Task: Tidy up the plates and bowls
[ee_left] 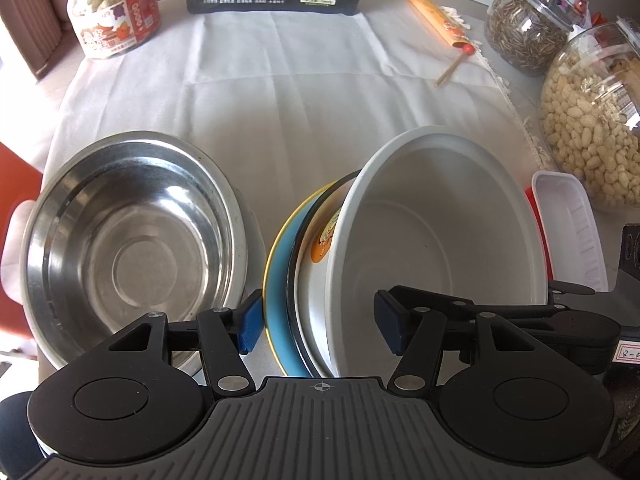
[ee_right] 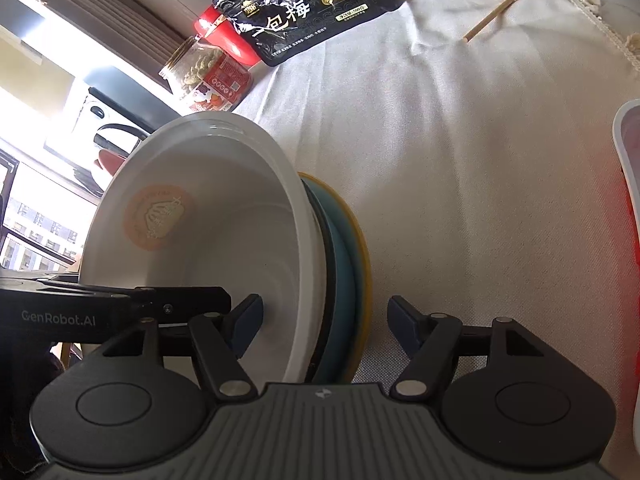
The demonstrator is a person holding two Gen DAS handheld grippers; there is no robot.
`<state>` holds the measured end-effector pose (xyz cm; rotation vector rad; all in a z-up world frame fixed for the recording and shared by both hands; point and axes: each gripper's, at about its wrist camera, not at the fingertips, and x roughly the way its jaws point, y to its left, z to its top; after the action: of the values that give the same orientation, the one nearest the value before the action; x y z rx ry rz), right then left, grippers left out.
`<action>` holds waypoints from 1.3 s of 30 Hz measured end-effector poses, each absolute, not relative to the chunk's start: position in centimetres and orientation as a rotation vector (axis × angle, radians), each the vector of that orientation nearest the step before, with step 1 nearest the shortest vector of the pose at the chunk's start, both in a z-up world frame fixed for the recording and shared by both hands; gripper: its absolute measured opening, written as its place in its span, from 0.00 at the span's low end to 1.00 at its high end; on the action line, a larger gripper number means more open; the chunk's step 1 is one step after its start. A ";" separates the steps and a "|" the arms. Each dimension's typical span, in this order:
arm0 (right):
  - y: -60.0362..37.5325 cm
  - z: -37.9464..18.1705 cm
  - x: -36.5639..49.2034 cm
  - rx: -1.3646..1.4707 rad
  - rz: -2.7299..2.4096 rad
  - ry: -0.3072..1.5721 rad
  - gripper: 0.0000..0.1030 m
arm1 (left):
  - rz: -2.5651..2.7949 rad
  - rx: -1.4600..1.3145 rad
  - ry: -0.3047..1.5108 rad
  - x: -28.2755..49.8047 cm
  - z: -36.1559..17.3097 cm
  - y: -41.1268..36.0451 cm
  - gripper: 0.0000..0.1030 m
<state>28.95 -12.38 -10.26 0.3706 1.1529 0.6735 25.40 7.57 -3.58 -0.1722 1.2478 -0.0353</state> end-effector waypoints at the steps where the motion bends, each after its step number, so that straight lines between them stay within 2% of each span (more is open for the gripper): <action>1: -12.4 -10.3 29.0 0.371 0.674 1.153 0.68 | -0.039 -0.168 1.244 25.2 -3.6 7.5 0.61; 6: -12.2 -10.2 29.0 0.377 0.699 1.157 0.67 | -0.061 -0.218 1.230 24.4 -3.8 8.3 0.61; 9: -11.9 -10.3 28.9 0.400 0.739 1.191 0.60 | -0.068 -0.266 1.218 24.1 -3.9 8.9 0.61; 25: -12.9 -8.9 28.0 0.279 0.675 1.147 0.63 | -0.150 -0.250 1.216 23.8 -4.1 7.2 0.61; 39: -13.6 -9.6 28.7 0.371 0.676 1.212 0.63 | -0.163 -0.317 1.225 24.2 -4.7 7.9 0.61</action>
<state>28.75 -13.63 -9.61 0.3711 1.2120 0.6756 24.17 7.85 -4.67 -0.3173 1.2248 -0.1630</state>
